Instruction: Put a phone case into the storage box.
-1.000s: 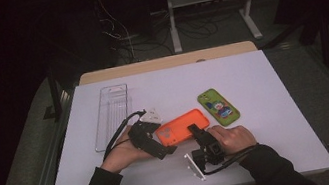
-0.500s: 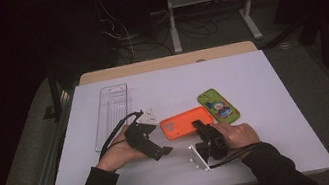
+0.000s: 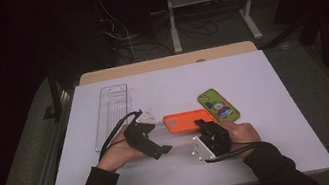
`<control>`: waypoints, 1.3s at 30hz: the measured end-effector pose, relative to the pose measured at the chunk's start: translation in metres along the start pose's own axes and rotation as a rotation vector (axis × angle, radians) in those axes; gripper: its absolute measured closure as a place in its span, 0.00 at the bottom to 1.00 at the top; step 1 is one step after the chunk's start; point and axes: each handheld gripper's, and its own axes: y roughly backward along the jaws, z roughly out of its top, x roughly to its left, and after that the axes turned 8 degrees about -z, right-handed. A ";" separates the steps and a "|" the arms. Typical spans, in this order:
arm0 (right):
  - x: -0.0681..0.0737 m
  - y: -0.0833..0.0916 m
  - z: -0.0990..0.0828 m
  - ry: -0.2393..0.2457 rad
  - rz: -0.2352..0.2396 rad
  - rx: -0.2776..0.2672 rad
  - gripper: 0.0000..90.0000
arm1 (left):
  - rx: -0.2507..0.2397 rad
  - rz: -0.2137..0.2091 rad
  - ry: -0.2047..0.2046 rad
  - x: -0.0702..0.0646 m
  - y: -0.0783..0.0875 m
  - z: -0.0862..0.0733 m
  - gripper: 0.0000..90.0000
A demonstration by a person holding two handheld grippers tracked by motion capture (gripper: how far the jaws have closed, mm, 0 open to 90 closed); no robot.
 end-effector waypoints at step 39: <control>-0.032 -0.012 -0.019 -0.752 0.298 0.062 0.87 | -0.051 0.031 0.003 0.003 0.007 0.001 0.00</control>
